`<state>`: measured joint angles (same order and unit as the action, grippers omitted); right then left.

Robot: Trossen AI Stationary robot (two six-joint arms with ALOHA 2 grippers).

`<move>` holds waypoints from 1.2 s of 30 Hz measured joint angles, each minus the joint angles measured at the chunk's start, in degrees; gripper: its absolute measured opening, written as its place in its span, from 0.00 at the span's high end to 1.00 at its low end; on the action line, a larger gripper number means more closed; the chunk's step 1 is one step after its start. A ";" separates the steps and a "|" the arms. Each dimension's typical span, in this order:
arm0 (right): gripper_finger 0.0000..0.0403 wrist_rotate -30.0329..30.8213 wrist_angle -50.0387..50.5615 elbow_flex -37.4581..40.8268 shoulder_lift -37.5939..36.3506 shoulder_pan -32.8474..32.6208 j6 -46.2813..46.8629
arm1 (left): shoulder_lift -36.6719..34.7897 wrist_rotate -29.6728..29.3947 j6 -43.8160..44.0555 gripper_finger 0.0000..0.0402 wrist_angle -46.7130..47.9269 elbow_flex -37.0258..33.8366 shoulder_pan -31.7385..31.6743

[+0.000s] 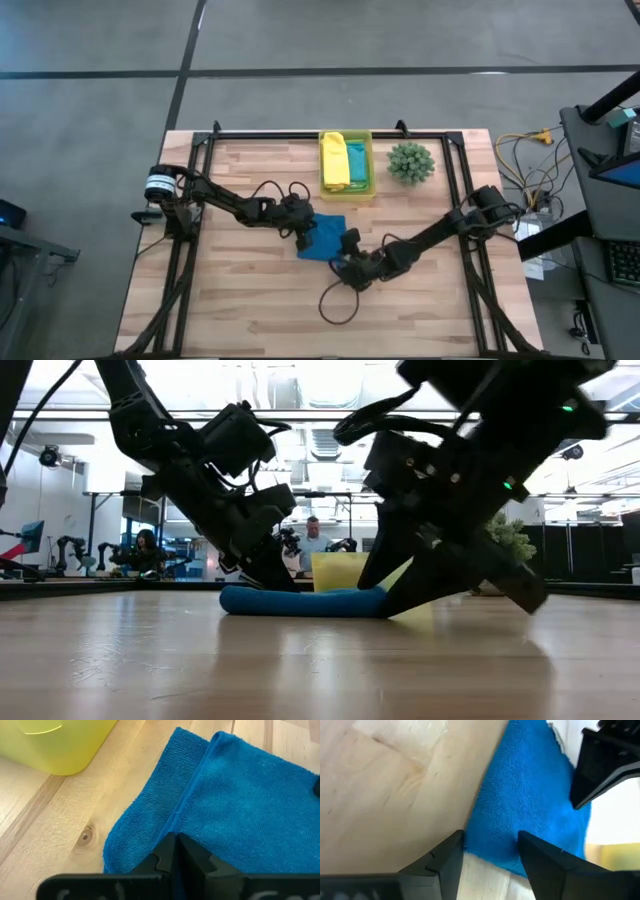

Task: Fold microfiber towels
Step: Put the blue microfiber cloth into the yellow bin

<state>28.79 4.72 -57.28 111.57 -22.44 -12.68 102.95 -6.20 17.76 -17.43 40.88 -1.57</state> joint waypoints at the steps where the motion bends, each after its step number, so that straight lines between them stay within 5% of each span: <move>1: 0.56 1.78 -0.18 0.03 0.08 -0.81 0.01 | 0.00 0.00 0.00 0.99 -0.02 0.00 -0.06; 18: 0.96 3.42 2.10 -3.75 3.95 -3.43 3.69 | -0.23 0.10 -0.09 0.99 -0.59 -0.09 -1.39; 24: 0.98 2.02 8.90 -7.85 2.12 -3.16 8.50 | -5.19 -1.19 -4.12 0.99 2.05 -0.52 -1.50; 30: 0.98 -5.63 11.96 -10.05 -3.19 -0.95 14.44 | -17.44 -2.01 -8.81 0.99 4.36 -0.31 -1.54; 36: 0.98 -10.45 12.62 -9.98 -8.19 2.33 15.43 | -26.80 7.29 -11.85 0.90 5.99 -0.28 -0.96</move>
<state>18.34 17.33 -67.26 103.38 -20.11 2.75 76.15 1.09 5.91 -11.45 40.60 -2.53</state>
